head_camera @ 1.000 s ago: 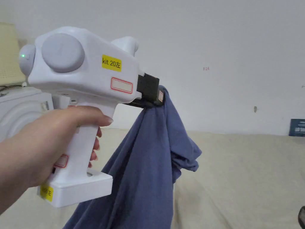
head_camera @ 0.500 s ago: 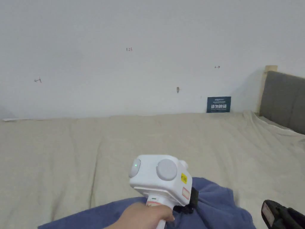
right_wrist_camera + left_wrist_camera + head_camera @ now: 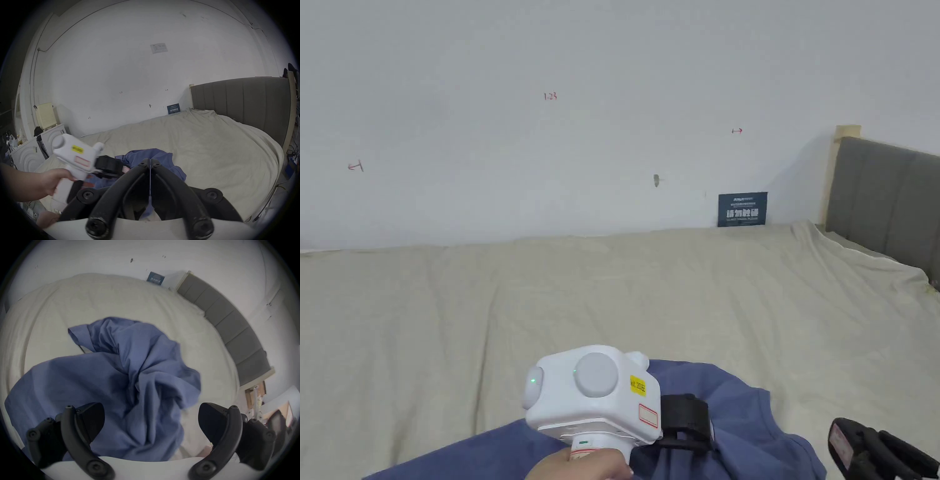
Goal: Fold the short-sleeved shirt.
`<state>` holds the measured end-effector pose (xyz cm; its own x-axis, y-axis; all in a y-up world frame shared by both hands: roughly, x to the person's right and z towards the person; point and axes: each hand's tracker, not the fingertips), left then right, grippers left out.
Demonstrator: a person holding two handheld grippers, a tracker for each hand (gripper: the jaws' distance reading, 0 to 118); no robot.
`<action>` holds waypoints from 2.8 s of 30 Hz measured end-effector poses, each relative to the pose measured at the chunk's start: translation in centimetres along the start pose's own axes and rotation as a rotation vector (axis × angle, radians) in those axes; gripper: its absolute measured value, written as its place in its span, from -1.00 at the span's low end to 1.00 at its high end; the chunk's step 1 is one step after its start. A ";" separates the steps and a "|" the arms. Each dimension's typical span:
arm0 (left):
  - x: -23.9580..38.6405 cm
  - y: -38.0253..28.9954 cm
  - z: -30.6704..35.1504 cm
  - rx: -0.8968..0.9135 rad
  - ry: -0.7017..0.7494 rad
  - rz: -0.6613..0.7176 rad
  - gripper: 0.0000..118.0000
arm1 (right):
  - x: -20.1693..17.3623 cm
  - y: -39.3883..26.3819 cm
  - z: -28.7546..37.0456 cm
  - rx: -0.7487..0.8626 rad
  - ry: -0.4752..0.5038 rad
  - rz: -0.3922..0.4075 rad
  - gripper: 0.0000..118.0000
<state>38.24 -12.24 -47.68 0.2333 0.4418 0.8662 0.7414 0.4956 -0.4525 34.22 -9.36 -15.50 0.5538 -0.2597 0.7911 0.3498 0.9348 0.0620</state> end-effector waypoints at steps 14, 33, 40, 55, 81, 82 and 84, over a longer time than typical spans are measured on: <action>-6.8 -17.7 24.4 0.703 0.371 -0.074 -1.00 | -3.3 1.9 3.0 0.130 0.026 0.087 -0.99; -8.2 -22.2 28.2 0.891 0.698 0.028 -1.00 | -3.4 0.8 3.7 0.181 0.046 0.052 -0.99; -17.7 -7.9 23.0 0.357 0.420 0.134 -0.62 | -4.8 1.1 2.1 0.096 0.105 0.093 -0.99; -28.2 -4.2 8.5 0.044 0.542 0.199 0.94 | -5.7 -1.1 -3.2 -0.067 0.132 0.190 -0.99; -21.7 -12.2 11.7 0.577 0.490 0.231 -0.89 | -3.7 6.3 -37.8 -0.790 -0.051 0.323 0.81; -21.4 -12.6 11.4 0.575 0.506 0.210 -0.89 | -3.7 5.8 -39.4 -0.804 -0.056 0.337 0.81; -21.5 -12.5 11.1 0.536 0.531 0.180 -0.89 | -3.6 4.8 -42.1 -0.834 -0.082 0.293 0.81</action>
<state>16.96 -19.65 -62.95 0.6919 0.1989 0.6940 0.2896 0.8041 -0.5192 65.73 -14.19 -43.67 0.6629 0.0102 0.7487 0.6571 0.4713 -0.5883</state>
